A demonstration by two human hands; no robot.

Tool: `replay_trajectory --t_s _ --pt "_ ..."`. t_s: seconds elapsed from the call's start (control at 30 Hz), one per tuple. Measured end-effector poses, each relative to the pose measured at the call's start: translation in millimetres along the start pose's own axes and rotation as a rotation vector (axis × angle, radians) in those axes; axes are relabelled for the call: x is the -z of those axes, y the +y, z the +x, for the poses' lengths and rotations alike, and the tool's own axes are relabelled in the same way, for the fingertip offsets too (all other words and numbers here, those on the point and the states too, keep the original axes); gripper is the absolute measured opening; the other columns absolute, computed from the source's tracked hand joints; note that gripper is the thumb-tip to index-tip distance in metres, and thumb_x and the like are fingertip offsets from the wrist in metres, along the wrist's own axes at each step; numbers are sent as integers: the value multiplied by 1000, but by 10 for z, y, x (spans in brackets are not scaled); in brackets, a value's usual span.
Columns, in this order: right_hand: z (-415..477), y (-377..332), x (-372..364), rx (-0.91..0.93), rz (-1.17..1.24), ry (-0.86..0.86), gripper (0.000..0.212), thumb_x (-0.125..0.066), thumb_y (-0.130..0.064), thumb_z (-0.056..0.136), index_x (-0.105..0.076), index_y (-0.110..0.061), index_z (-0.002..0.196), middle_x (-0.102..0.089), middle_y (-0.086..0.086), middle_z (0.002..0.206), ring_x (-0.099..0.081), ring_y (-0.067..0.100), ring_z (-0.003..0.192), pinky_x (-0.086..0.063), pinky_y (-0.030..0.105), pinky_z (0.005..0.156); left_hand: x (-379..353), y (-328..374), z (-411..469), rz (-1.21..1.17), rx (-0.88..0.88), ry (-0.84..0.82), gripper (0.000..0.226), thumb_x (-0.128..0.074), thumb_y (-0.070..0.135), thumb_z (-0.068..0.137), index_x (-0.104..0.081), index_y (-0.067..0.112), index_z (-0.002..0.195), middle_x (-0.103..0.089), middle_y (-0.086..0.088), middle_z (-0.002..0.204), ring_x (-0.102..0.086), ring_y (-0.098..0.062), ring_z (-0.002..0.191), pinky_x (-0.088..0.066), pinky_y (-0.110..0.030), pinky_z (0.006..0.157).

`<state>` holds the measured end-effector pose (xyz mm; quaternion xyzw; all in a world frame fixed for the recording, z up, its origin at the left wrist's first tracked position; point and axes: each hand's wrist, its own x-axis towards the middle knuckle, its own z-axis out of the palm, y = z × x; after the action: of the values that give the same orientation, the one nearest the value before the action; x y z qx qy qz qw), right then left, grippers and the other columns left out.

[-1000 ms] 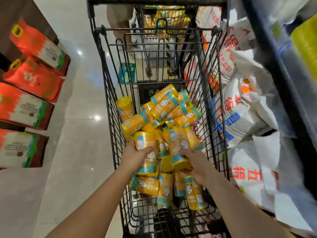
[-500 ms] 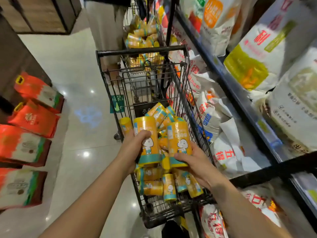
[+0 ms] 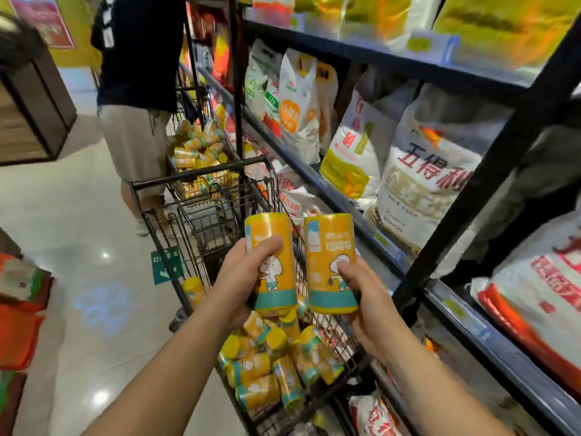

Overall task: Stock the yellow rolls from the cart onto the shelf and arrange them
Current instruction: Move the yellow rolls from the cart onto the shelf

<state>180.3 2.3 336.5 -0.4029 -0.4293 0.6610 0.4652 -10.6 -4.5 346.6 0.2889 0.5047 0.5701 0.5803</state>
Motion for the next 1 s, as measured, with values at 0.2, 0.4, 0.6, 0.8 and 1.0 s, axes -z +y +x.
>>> replay_trajectory --t_s 0.2,0.4,0.6,0.8,1.0 --pt "-362 -525 142 183 -36 57 36 -59 -33 79 -65 -18 112 -76 3 97 -72 16 85 -56 26 66 -477 292 -142 27 -100 -147 26 -65 25 90 -60 10 111 -71 -16 95 -69 -31 81 -58 -47 74" --pt "-749 -980 500 320 -102 186 43 -68 -42 76 -66 -23 115 -75 5 109 -72 22 98 -58 32 77 -1166 469 -316 41 -180 -340 30 -66 27 84 -63 11 109 -72 -10 86 -70 -26 71 -60 -41 67" --pt "-1352 -1472 982 438 -118 270 39 -61 -37 80 -63 -22 116 -75 2 107 -72 20 99 -60 32 78 -2000 499 -595 15 -224 -486 58 -80 28 71 -59 5 120 -73 -14 94 -71 -29 80 -60 -47 71" --pt "-2009 -1952 1448 596 -134 339 65 -82 -63 59 -69 -29 112 -73 7 114 -71 24 104 -58 29 78 -2878 500 -974 31 -310 -648 41 -77 32 68 -61 16 102 -71 -4 81 -70 -22 72 -59 -44 67" --pt "-2625 -2387 1823 729 -182 378 60 -80 -61 63 -69 -31 113 -73 3 116 -70 20 106 -57 26 80 -3587 571 -1415 12 -430 -776 30 -69 30 72 -61 18 99 -72 0 79 -70 -16 69 -56 -32 58"
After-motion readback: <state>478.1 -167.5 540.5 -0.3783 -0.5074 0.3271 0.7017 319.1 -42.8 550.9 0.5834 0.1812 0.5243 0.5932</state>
